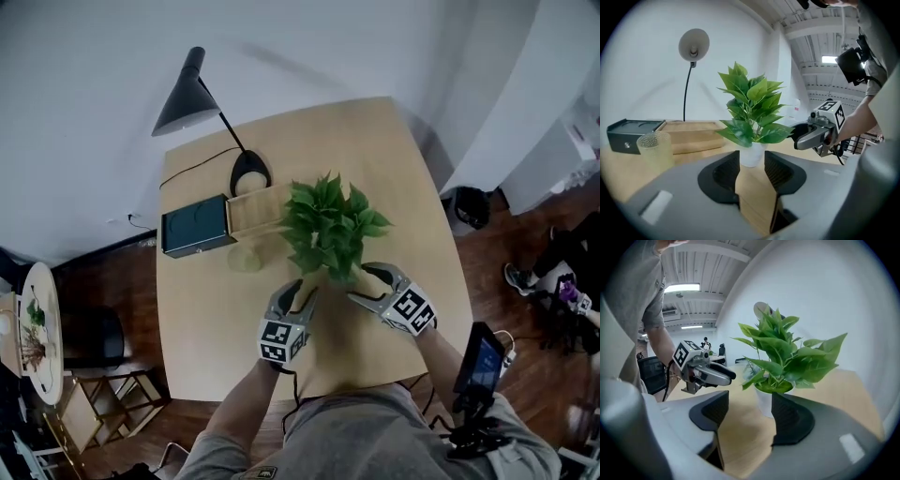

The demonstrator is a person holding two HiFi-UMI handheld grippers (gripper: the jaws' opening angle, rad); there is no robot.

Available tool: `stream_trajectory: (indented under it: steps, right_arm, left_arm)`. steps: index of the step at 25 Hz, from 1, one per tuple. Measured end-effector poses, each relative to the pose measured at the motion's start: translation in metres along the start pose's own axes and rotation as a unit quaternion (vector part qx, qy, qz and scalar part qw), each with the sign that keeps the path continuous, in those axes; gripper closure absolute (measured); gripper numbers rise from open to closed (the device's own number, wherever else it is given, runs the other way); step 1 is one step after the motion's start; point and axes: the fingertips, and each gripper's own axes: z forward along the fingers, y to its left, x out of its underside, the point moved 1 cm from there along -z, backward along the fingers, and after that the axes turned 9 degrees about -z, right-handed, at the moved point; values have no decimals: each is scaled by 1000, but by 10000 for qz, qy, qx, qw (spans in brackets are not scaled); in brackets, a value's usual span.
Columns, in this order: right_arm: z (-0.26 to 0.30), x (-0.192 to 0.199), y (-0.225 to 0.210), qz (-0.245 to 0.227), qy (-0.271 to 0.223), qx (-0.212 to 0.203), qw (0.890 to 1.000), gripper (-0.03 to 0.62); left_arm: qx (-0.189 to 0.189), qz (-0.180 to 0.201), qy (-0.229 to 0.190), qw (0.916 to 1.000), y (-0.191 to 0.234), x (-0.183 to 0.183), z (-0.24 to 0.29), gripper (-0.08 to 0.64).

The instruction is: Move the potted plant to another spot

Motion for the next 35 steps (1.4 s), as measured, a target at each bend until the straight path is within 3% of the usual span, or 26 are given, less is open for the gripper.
stream_trajectory:
  steps: [4,7,10,21,29,35]
  right_arm:
    - [-13,-2,21,258,-82,241,9993,380]
    - [-29,-8,36,603,-236,492,9967,475]
    - [-43,-13,57,856,-328,639,9937,586]
    - [-90,-35,141,791,-427,974,9912,586]
    - [-110,-36,192,1018,-488,897,9895,586]
    - [-122,-36,213,837,-388,728,9931,586]
  left_arm:
    - [-58,-320,-42,9995,-20,9,-11,491]
    - [-45,-351,-115,9993,-36,9,-25,556]
    - [50,-399,-136,9991,-55,9,-44,558]
    - [436,-500,-339,9972,-118,25,-124,558]
    - [580,-500,-271,9967,-159,44,-163,558]
    - [513,-540,-393,9965,-179,44,-167,558]
